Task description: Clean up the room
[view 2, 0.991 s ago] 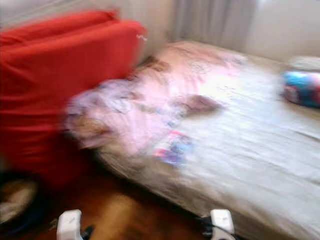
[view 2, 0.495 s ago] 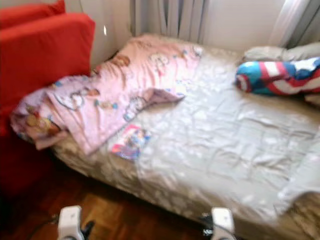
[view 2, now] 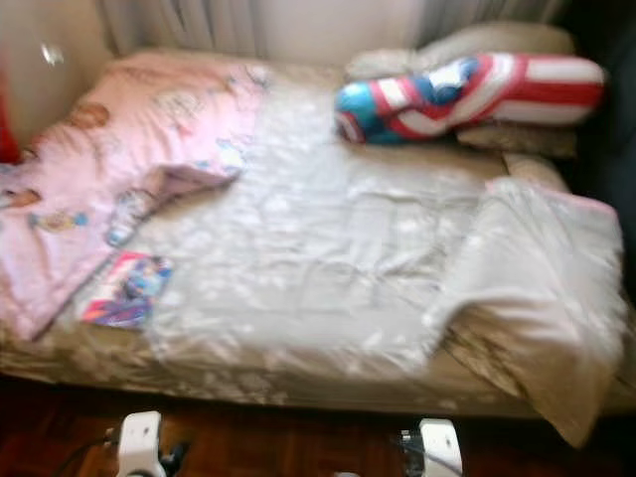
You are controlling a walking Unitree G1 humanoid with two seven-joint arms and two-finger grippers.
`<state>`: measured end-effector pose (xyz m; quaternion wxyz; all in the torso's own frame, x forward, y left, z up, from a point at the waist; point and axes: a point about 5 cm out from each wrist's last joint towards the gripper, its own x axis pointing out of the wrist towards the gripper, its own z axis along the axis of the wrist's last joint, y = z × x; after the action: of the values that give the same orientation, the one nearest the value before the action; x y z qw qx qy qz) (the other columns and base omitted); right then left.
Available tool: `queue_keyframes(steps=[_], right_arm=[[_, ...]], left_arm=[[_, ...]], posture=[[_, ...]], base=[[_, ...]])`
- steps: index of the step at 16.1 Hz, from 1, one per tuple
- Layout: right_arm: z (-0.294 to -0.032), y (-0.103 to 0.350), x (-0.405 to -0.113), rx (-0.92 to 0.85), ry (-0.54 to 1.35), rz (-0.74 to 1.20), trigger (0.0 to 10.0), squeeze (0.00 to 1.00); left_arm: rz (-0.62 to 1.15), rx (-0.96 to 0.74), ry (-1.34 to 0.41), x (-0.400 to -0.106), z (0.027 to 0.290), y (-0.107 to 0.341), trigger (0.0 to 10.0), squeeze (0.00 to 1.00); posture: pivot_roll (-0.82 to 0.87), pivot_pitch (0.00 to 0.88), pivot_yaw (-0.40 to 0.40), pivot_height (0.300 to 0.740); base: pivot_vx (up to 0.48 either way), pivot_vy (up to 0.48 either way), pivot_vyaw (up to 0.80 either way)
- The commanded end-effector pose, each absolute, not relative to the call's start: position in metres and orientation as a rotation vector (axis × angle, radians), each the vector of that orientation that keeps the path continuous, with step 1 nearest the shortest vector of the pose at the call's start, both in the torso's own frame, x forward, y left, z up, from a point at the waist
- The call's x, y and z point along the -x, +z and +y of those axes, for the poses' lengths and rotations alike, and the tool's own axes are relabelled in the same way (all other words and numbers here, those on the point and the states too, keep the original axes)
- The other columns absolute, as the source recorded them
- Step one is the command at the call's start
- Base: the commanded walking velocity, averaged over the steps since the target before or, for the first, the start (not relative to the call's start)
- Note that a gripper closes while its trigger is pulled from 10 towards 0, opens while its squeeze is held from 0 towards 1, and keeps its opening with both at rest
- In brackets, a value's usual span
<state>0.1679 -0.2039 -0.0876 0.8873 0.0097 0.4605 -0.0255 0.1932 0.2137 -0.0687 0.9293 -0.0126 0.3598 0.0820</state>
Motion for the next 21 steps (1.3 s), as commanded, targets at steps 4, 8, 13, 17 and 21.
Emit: queue_keyframes(steps=[4,8,13,17,21], right_arm=[[-0.2065,-0.0857,-0.1712,-0.016,-0.067,0.945,10.0,0.0],[-0.2058,-0.0856,-0.1715,-0.02,-0.069,0.943,10.0,0.0],[-0.205,-0.0865,-0.1705,-0.034,-0.07,0.956,10.0,0.0],[-0.2055,-0.0857,-0.1715,-0.03,-0.071,0.944,10.0,0.0],[-0.2054,-0.0853,-0.1722,-0.033,-0.07,0.937,10.0,0.0]], left_arm=[[0.776,0.035,0.175,-0.1836,0.2125,-0.0745,10.0,0.0],[0.777,0.033,0.174,-0.1833,0.2133,-0.0745,10.0,0.0],[0.778,0.032,0.172,-0.1832,0.2136,-0.0746,10.0,0.0],[0.781,0.041,0.178,-0.1824,0.2136,-0.075,10.0,0.0],[0.783,0.053,0.177,-0.1819,0.2132,-0.0754,10.0,0.0]], posture=[[0.02,0.145,-0.031,0.74],[0.02,0.144,-0.028,0.74],[0.02,0.146,-0.026,0.74],[0.02,0.148,-0.027,0.74],[0.02,0.148,-0.028,0.74]], base=[[0.0,-0.374,0.0],[0.0,-0.372,0.0],[0.0,-0.373,-0.15],[0.0,-0.179,-0.49],[0.0,0.0,0.0]])
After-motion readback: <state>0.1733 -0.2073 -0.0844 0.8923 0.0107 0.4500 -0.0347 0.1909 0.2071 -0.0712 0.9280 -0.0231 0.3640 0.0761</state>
